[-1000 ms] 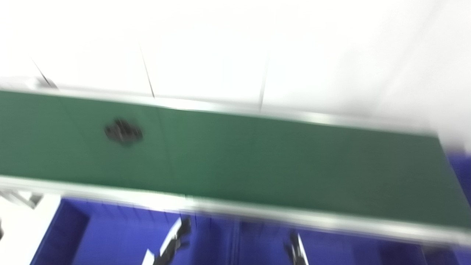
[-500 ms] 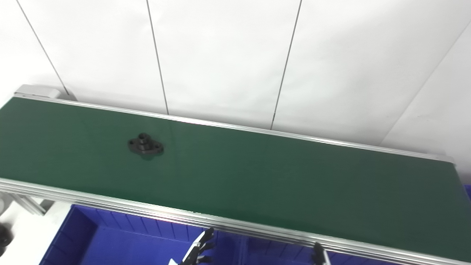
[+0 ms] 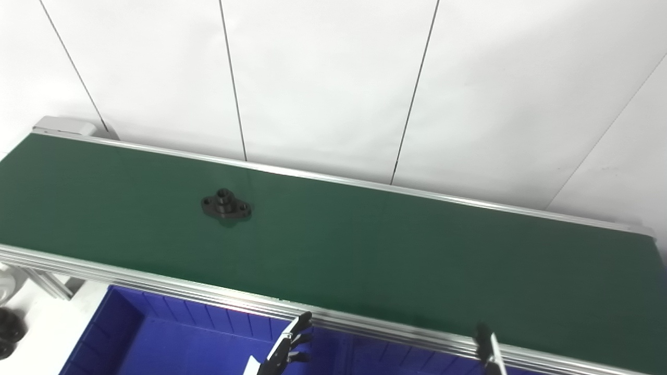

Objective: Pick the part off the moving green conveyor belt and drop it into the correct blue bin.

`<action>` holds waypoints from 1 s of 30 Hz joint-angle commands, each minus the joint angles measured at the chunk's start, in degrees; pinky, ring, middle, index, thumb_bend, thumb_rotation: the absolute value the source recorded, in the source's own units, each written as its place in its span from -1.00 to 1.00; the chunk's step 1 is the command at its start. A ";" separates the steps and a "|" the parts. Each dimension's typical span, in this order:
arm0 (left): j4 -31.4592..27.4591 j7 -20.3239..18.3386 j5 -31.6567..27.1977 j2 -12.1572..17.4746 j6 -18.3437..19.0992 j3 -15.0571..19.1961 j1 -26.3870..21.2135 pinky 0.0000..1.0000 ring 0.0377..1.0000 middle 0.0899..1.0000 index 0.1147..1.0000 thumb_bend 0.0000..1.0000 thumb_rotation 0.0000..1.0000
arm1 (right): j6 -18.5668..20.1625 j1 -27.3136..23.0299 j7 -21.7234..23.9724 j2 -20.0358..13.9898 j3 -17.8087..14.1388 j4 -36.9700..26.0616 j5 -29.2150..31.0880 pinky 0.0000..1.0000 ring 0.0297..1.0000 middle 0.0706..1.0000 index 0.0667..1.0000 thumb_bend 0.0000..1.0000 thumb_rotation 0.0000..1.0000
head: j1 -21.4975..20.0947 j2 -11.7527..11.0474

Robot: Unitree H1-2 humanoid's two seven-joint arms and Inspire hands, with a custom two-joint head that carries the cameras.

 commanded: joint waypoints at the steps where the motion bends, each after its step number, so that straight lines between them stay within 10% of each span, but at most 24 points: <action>1: 0.06 0.51 -0.11 -1.53 -2.21 -1.25 0.08 0.41 0.67 0.78 0.79 0.50 0.80 | -1.03 -2.10 -0.42 1.89 -0.55 -3.84 -2.40 0.99 1.00 1.00 1.00 0.40 0.69 | -0.85 0.07; 5: 0.76 0.71 -0.58 -1.33 -2.28 -1.63 -0.53 0.43 0.68 0.78 0.80 0.52 0.76 | 1.68 -8.70 0.31 3.47 -2.35 -5.75 -6.51 0.90 0.96 1.00 0.99 0.33 0.61 | -1.24 0.11; 9: 0.72 0.11 -0.77 -1.32 -2.20 -1.62 -0.75 0.46 0.69 0.78 0.78 0.52 0.75 | 4.91 -17.90 1.82 3.39 -4.23 -5.67 -12.70 0.89 0.95 0.98 1.00 0.38 0.95 | -2.58 0.29; 18: 0.56 -0.12 -1.04 -1.16 -2.23 -1.82 -1.06 0.46 0.71 0.82 0.81 0.49 0.73 | 17.87 -30.85 9.79 2.16 -5.17 -6.49 -18.29 0.50 0.71 0.77 0.90 0.66 0.74 | -3.30 0.68; 30: 1.67 0.14 -1.35 -2.06 -2.27 -2.92 -2.11 0.40 0.68 0.79 0.82 0.55 0.63 | 27.12 -49.14 17.67 -1.62 0.88 4.16 -30.87 0.43 0.66 0.73 0.86 0.83 0.68 | -2.26 0.04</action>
